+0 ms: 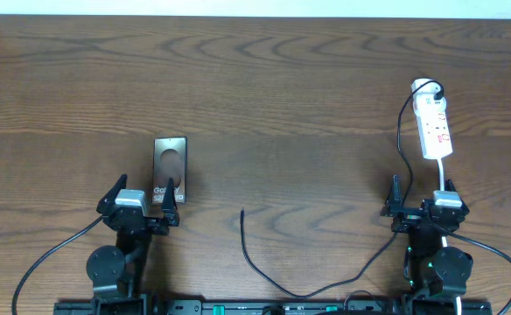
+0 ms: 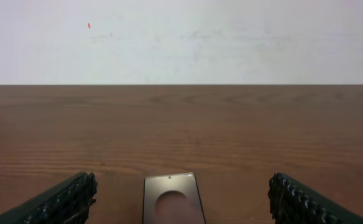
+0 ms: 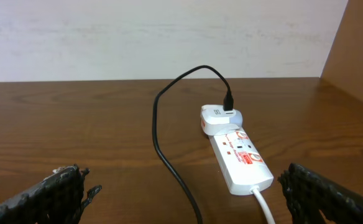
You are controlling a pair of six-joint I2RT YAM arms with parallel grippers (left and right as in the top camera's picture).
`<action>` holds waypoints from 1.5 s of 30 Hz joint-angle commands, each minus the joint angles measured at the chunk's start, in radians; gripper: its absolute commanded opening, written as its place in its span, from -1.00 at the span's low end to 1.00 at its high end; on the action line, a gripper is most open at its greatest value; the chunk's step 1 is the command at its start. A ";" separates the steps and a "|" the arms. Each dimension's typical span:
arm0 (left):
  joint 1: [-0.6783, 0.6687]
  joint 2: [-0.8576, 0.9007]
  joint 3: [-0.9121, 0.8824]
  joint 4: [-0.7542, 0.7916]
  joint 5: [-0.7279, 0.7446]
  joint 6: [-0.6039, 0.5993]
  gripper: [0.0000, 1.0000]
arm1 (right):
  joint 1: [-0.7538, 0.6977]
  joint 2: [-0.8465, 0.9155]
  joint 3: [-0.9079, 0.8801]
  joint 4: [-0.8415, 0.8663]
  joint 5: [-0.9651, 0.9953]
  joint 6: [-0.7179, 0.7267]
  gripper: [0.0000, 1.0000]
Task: Plug charger to phone and switch on socket
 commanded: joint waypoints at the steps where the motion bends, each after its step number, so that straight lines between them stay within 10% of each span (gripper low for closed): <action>1: 0.003 0.018 0.034 -0.117 0.030 -0.004 0.82 | -0.006 -0.009 -0.002 -0.002 0.015 0.018 0.98; 15: 0.003 0.514 0.454 -0.174 0.009 -0.003 0.82 | -0.006 -0.009 -0.002 -0.002 0.015 0.018 0.98; 30: 0.003 1.252 1.234 -0.862 0.014 0.029 0.82 | -0.006 -0.009 -0.002 -0.002 0.015 0.018 0.99; 45: 0.002 1.492 1.309 -1.083 -0.031 0.097 0.82 | -0.006 -0.009 -0.002 -0.002 0.015 0.018 0.99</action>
